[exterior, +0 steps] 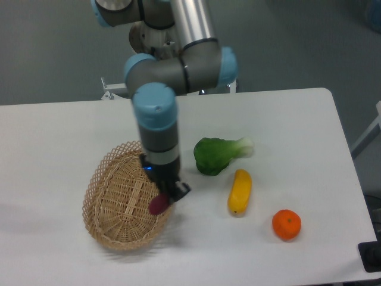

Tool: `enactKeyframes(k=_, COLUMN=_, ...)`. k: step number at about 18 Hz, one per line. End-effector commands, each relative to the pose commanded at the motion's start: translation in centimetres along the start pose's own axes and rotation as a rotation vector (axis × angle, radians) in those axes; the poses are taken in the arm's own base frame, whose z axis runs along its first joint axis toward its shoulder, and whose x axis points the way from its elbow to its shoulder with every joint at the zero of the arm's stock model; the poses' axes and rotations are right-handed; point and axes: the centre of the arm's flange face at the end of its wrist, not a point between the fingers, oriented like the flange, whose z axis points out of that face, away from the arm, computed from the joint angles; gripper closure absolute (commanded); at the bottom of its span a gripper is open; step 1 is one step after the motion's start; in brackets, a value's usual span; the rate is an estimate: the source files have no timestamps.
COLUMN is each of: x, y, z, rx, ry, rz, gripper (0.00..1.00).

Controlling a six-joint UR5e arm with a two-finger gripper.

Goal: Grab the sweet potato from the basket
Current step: 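Lift the sweet potato out of the basket and carry it away, then raise the held sweet potato above the table beside the mandarin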

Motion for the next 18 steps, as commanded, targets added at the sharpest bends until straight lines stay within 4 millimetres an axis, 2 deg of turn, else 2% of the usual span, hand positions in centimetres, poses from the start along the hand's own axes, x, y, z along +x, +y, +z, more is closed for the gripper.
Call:
enactKeyframes(k=2, x=-2.0, y=2.4, z=-1.0, rx=-0.007, ry=-0.014, rz=-0.001, gripper=0.84)
enactKeyframes(k=5, x=-4.5, y=6.3, z=-1.5, rx=-0.021, ry=-0.026, rz=0.006, gripper=0.84)
enactKeyframes(k=12, x=-8.2, y=13.9, z=-2.4, rx=-0.055, ry=-0.030, rz=0.089, gripper=0.84)
enactKeyframes(k=15, x=-8.9, y=15.2, z=-2.7, rx=-0.060, ry=-0.034, rz=0.108, gripper=0.84)
enactKeyframes(k=18, x=-9.2, y=15.3, z=-3.2, rx=-0.060, ry=-0.044, rz=0.106, gripper=0.84)
